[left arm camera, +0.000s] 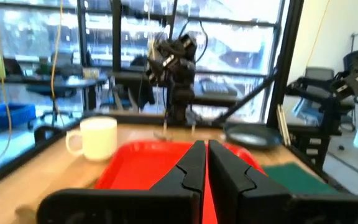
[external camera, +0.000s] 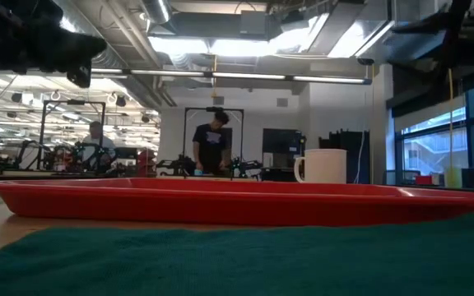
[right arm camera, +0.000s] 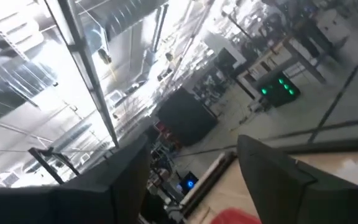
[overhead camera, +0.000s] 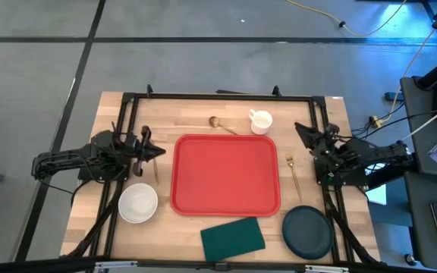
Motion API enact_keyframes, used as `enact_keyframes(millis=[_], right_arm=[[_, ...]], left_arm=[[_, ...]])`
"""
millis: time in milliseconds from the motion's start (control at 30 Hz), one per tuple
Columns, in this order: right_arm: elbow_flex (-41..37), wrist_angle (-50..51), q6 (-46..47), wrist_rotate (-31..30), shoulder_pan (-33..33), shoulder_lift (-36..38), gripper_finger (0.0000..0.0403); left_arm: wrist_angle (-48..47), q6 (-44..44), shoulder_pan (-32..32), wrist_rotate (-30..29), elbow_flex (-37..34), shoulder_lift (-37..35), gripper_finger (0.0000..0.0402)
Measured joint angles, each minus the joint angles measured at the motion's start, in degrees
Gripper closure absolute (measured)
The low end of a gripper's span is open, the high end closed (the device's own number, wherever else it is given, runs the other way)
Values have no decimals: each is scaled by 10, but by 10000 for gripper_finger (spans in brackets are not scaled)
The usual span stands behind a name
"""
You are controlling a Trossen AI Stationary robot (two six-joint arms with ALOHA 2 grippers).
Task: Set up tray
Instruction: Put the white mug on the orange tray
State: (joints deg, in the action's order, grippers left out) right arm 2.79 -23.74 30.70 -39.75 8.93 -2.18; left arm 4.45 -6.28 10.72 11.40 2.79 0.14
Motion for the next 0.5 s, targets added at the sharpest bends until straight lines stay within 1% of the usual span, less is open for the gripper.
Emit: enact_keyframes(millis=[100,200,267,333,467,500], right_arm=[[62,32,-37,0,0,-30,168],[164,136,-53,2,0,-96,176],[247,232,-51,2,-2,-157,181],[332,345,-25,1,-13,-225,185],[498,601,65,4,-65,-347,186],[534,662,90,17,-83,-375,186]], left_arm=[[37,0,0,0,0,0,389],[71,0,0,-8,0,0,391],[84,0,0,-30,0,0,391],[86,0,0,-65,0,0,390],[86,0,0,-137,0,0,389],[86,0,0,-151,0,0,389]])
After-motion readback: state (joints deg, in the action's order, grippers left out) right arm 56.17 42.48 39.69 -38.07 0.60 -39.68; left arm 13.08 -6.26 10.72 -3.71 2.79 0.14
